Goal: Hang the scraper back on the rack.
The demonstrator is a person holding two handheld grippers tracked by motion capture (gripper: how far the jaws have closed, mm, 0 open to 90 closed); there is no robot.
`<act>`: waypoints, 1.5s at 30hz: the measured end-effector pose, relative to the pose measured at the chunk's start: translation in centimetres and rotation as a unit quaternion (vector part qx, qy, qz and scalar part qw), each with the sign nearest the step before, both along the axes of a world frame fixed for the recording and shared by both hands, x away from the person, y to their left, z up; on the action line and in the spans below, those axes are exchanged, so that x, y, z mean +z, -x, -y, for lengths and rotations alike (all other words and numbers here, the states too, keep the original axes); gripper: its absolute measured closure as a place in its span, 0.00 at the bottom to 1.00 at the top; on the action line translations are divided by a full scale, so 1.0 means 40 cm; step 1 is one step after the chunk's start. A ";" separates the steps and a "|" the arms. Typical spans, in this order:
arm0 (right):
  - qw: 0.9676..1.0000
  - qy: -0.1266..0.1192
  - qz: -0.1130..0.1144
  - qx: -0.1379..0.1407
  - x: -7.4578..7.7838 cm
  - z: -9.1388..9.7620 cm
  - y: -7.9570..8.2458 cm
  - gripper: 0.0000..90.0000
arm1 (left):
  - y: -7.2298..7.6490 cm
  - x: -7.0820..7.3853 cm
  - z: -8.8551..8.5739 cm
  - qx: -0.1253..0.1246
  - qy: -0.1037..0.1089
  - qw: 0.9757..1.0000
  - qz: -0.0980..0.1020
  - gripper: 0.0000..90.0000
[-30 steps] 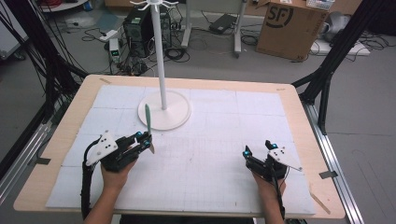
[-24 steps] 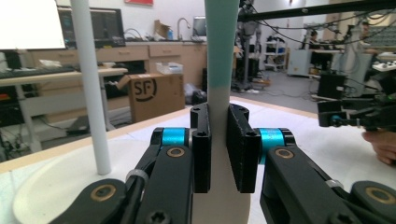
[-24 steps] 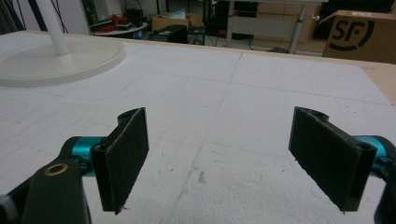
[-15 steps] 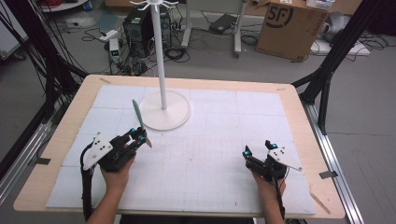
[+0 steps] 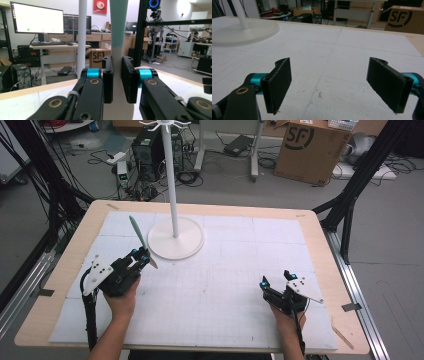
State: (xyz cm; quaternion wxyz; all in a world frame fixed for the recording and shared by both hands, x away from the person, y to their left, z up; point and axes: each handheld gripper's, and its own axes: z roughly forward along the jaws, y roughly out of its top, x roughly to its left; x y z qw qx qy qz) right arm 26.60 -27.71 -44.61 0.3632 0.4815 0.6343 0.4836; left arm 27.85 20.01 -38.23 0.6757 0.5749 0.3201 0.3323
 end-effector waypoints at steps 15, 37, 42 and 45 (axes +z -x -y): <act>1.000 0.000 0.000 0.000 0.000 0.000 0.000 0.21 | -0.053 0.085 0.026 0.020 -0.010 1.000 0.010 0.89; 1.000 0.004 0.002 0.002 0.000 0.000 0.000 0.21 | -0.146 0.189 0.050 0.045 -0.014 0.999 -0.006 0.90; 1.000 0.006 0.003 0.001 0.000 0.001 -0.001 0.21 | -0.162 0.201 0.062 0.046 -0.023 0.999 -0.011 0.90; 1.000 0.005 0.003 0.002 0.000 0.000 0.000 0.21 | -0.170 0.206 0.068 0.047 -0.031 0.998 -0.015 0.90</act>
